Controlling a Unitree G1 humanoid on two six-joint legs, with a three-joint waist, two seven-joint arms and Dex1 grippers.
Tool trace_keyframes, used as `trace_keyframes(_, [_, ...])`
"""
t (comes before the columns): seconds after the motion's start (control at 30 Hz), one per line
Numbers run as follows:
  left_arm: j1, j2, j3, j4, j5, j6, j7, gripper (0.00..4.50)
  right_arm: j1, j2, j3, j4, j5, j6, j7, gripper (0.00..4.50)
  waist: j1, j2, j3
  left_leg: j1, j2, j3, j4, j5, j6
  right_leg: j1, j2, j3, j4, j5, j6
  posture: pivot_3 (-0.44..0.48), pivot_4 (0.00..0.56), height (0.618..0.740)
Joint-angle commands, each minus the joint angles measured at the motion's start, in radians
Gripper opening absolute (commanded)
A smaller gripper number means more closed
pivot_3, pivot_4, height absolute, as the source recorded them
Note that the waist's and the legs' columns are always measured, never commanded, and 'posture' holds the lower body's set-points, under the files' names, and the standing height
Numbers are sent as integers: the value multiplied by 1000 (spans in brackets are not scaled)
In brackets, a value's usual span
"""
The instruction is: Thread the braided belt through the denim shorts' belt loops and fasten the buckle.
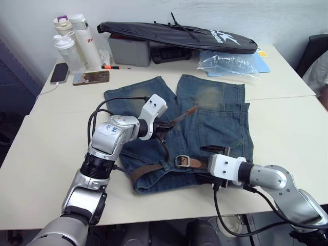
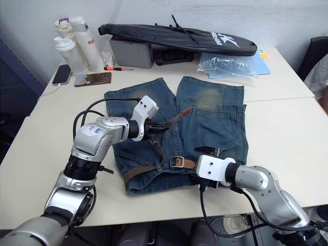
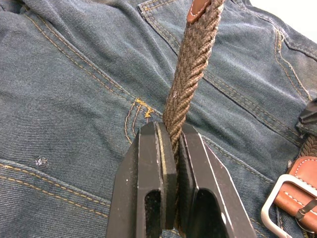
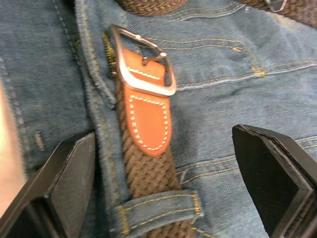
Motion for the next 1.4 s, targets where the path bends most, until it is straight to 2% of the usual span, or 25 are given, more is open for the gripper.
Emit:
trace_keyframes(0.03, [8, 7, -1, -36, -10, -17, -3, 0, -11, 22, -8, -8, -7, -9, -7, 3956, 0, 0, 0, 0, 0, 0, 0, 0, 0, 0, 0, 0, 0, 0, 0, 0, 150, 652])
trace_keyframes(0.07, [10, 8, -1, -38, -11, -17, -4, 0, -11, 26, -7, -8, -7, -8, -6, 3652, 1, 0, 0, 0, 0, 0, 0, 0, 0, 0, 0, 0, 0, 0, 0, 0, 150, 652])
trace_keyframes(0.27, [35, 70, 1, -73, -25, -40, -62, 0, -7, 30, -24, 0, 8, 1, 7, 778, 0, 2, -1, 0, 0, 0, 0, 0, 0, 0, 0, 0, 0, 0, 0, 0, 150, 652])
trace_keyframes(0.33, [46, 117, 13, -79, -28, -72, -94, 0, -10, 36, -42, 4, 37, 18, 16, 117, 0, 3, -2, 0, 0, 0, 0, 0, 0, 0, 0, 0, 0, 0, 0, 0, 150, 652])
trace_keyframes(0.47, [55, 173, 48, -75, -34, -123, -113, 0, -24, 53, -70, 6, 97, 76, 28, 117, 0, 5, -3, 0, 0, 0, 0, 0, -1, 0, 1, 0, 0, 0, 0, 0, 150, 652])
trace_keyframes(0.63, [66, 224, 76, -88, -53, -90, -135, 0, -62, 104, -105, -12, 183, 222, 9, 117, 1, 4, -3, 0, 1, 0, 1, 0, 0, 0, 1, 0, 1, 0, 0, 0, 150, 652])
trace_keyframes(0.8, [122, 352, 0, -163, -40, -125, -238, 0, -83, 159, -143, -25, 266, 376, -33, 117, -3, 4, -3, 0, 1, 0, -1, 0, 0, -1, 2, 1, 1, 0, -1, 0, 150, 652])
trace_keyframes(0.93, [151, 419, -56, -206, -27, -144, -284, 0, -113, 197, -173, -35, 328, 486, -69, 117, -3, 5, -4, 0, 1, 0, -1, -1, -1, -2, 2, 2, 1, -1, -1, 0, 150, 652])
trace_keyframes(1.1, [172, 428, -79, -251, -32, -125, -286, 0, -138, 260, -208, -65, 399, 622, -140, 117, -1, 5, -3, 0, 2, 0, -1, -1, 0, -2, 2, 2, 1, -1, -1, 0, 150, 652])
trace_keyframes(1.4, [164, 357, -108, -276, -31, -44, -224, 0, -142, 288, -202, -130, 417, 701, -236, 117, -2, 5, -3, -1, 2, 1, -2, -1, 0, -3, 2, 3, 2, -1, -1, 0, 150, 652])
